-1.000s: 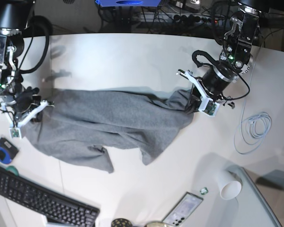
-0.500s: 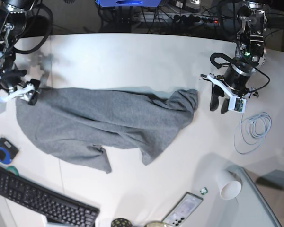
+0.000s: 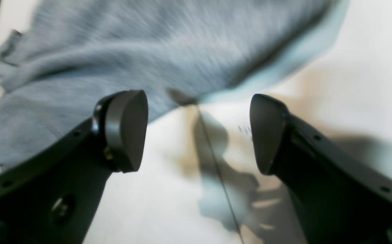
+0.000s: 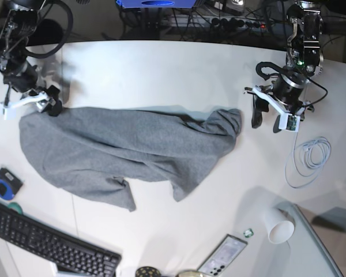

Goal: Layout the t-shirt on the table in an organized manner, then fold the t-shirt properly
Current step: 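Lower the shirt flat and open both grippers, then move the left gripper back down to the shirt's end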

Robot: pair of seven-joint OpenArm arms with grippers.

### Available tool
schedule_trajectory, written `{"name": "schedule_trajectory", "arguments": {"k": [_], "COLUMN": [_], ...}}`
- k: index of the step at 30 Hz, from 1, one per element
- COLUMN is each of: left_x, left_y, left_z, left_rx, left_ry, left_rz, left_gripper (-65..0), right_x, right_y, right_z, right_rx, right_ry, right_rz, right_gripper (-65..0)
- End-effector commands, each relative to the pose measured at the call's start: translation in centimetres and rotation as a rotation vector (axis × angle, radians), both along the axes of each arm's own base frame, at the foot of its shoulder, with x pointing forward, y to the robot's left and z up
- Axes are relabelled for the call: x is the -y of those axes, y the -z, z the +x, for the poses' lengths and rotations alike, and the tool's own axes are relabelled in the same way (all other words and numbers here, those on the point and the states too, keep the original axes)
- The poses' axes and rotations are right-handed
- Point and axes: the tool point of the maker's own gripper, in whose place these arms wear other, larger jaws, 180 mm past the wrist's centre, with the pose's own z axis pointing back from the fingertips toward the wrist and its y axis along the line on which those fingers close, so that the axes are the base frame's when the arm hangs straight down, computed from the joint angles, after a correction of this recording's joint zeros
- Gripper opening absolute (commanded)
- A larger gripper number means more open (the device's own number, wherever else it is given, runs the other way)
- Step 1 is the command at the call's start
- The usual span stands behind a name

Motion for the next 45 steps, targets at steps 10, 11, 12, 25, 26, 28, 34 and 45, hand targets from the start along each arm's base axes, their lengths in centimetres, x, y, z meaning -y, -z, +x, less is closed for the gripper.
{"name": "schedule_trajectory", "arguments": {"k": [10, 11, 12, 25, 26, 28, 34, 45], "left_x": [0.3, 0.7, 1.4, 3.5, 3.6, 3.5, 2.6, 2.1], "left_y": [-1.1, -1.1, -0.8, -1.0, -0.9, -0.4, 0.2, 0.6], "left_z": [0.9, 0.9, 0.8, -4.4, -4.9, -5.6, -4.7, -0.7], "left_rx": [0.055, 0.053, 0.045, -0.012, -0.021, -0.034, -0.029, 0.006], "left_ry": [-0.092, -0.084, -0.067, -0.023, -0.04, -0.107, -0.205, -0.224], "left_rz": [-0.221, -0.225, -0.232, -0.259, -0.292, -0.397, -0.523, -0.541], "left_gripper": [-31.3, -31.3, -31.3, -30.3, -30.3, -30.9, -31.1, -12.7], "right_x": [0.3, 0.3, 0.8, 1.2, 1.2, 1.2, 1.2, 2.1], "right_y": [-1.9, -2.1, -2.2, -2.0, -1.9, -1.9, -1.9, -2.2], "right_z": [2.6, 3.3, 3.7, 4.1, 4.0, 4.0, 4.1, 4.1], "right_rx": [0.084, 0.095, 0.097, 0.086, 0.085, 0.085, 0.086, 0.087], "right_ry": [-0.007, -0.006, -0.007, -0.009, -0.009, -0.009, -0.008, -0.01], "right_rz": [-0.012, -0.009, -0.016, -0.013, -0.013, -0.013, -0.013, -0.033], "right_gripper": [-21.0, -21.0, -21.0, -21.0, -21.0, -21.0, -21.0, -21.0]}}
